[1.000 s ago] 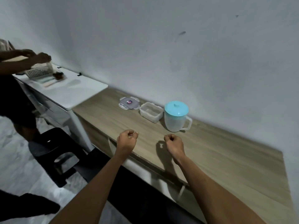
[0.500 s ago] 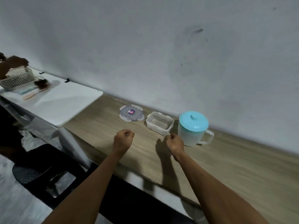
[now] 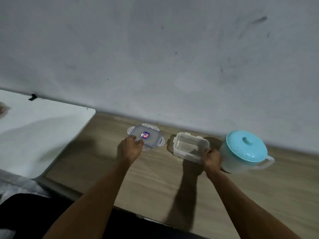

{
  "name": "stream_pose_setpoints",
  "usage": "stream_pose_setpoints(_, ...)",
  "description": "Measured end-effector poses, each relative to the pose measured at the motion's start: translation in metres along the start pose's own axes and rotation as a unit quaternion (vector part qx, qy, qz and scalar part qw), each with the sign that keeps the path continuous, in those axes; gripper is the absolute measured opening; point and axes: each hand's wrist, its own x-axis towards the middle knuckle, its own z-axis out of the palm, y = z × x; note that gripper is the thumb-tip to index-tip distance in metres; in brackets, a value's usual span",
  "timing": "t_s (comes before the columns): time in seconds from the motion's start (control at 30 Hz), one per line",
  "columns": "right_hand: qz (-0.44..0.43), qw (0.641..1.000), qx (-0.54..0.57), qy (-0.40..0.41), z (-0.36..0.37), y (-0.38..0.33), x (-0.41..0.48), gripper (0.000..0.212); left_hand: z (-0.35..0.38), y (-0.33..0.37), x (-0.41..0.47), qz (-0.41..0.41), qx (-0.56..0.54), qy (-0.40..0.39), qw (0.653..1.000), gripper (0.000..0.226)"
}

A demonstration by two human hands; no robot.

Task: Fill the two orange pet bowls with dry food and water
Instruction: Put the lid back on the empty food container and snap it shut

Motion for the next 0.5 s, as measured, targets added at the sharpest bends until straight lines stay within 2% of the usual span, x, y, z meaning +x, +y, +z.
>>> stream_pose_setpoints(0.07, -0.006, 1.000, -0.018, 0.013, 0.007, 0.003, 0.006, 0.028, 0.003, -0.002, 0.016, -0.008, 0.022, 0.002, 1.000, 0.054)
stream_pose_setpoints(0.2, -0.011, 0.999, -0.044, 0.030, 0.017, 0.005, 0.005, 0.025, 0.013, -0.004, 0.035, -0.086, 0.047, -0.003, 0.995, 0.092)
stream_pose_setpoints(0.27, -0.016, 0.998, -0.045, 0.042, 0.022, 0.006, 0.007, 0.024, 0.019, -0.001, 0.045, -0.085, 0.070, -0.007, 0.994, 0.108)
stream_pose_setpoints(0.33, -0.014, 0.998, -0.045, 0.049, 0.025, 0.004, 0.004, 0.024, 0.023, 0.004, 0.050, -0.084, 0.090, -0.002, 0.992, 0.115)
stream_pose_setpoints(0.5, -0.018, 0.997, -0.046, 0.054, 0.027, 0.006, 0.005, 0.023, 0.027, 0.018, 0.055, -0.142, 0.070, -0.006, 0.987, 0.129)
